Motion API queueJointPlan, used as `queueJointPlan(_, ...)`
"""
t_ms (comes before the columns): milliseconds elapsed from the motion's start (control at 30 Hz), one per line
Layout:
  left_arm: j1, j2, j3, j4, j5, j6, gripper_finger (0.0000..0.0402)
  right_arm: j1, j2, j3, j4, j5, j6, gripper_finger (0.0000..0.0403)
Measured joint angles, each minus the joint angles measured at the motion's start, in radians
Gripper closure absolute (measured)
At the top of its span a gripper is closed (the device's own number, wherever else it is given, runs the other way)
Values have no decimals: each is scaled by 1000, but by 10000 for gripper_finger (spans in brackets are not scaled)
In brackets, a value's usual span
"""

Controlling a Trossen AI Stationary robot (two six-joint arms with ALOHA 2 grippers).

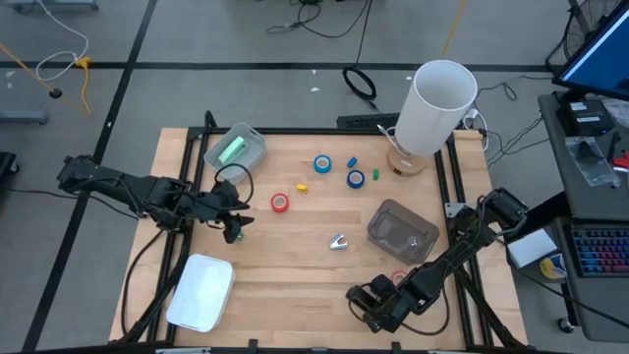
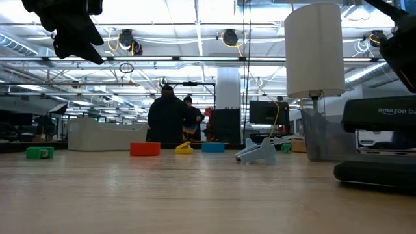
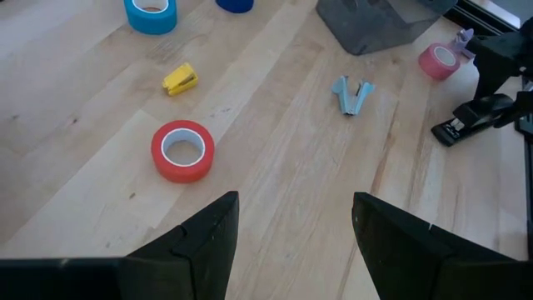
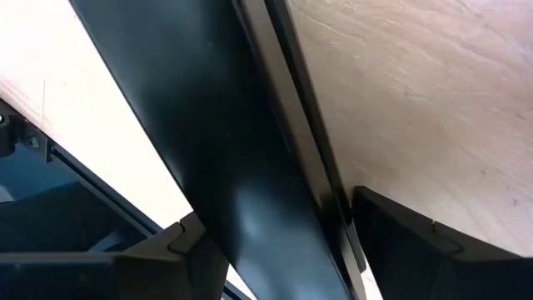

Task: Pick and place Stapler, Stapler remover, tape
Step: Put the large black stapler into the gray bin

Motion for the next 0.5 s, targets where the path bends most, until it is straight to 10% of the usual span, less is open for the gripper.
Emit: queueJointPlan(500,0,0,0,0,0,0,167,-1,3,-1,0,-34,-21,209)
